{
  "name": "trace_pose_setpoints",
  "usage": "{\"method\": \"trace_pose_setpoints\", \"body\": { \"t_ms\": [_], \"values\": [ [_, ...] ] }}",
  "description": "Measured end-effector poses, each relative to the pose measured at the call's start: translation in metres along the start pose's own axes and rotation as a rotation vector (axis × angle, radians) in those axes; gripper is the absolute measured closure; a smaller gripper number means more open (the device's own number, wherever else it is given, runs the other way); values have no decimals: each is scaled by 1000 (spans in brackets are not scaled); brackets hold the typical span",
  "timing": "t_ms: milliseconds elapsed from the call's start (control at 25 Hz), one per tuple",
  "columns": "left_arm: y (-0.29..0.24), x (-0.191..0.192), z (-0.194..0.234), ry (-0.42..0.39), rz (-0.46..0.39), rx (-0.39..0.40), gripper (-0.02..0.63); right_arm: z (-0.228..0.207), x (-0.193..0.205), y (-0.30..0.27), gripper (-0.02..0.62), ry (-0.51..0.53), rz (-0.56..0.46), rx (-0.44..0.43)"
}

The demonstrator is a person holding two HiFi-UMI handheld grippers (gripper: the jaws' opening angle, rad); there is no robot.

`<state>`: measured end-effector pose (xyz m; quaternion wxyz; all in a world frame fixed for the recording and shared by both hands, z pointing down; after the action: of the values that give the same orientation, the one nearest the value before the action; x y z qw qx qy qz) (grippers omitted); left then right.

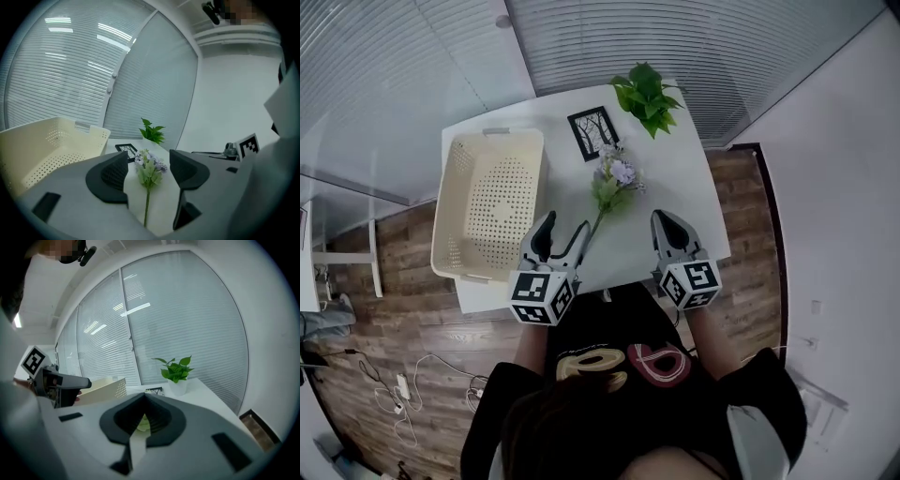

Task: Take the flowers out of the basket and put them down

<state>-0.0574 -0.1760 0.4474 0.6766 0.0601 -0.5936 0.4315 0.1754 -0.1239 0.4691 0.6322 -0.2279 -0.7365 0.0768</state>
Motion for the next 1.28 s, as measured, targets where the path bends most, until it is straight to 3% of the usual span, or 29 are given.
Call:
{"method": "trace_pose_setpoints", "body": {
  "t_ms": [320,480,720,1000,1280],
  "values": [
    [29,11,2,17,-86,-14,378,19,1,0,584,45,-30,-20],
    [37,19,3,3,-87,-44,431,28,1,-3,585,79,-11,-34],
    [46,25,2,0,-100,-83,575,36,2,-2,586,107,-3,-48],
    [52,28,8,53,-135,-79,589,37,2,0,586,128,-8,-27],
    [51,33,9,55,-116,-62,589,38,1,2,586,147,-9,-28]
  ]
}}
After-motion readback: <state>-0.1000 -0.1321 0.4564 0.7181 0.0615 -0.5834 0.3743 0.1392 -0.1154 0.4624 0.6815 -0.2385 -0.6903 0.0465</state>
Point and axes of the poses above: the fingertips, and each gripper's own axes: y backward along the fingers, z to its left, x out of its underside, the point moved 7 cm from there along y, backward along the fingers, and after that the axes turned 8 degrees about z, right-handed, at the moved point
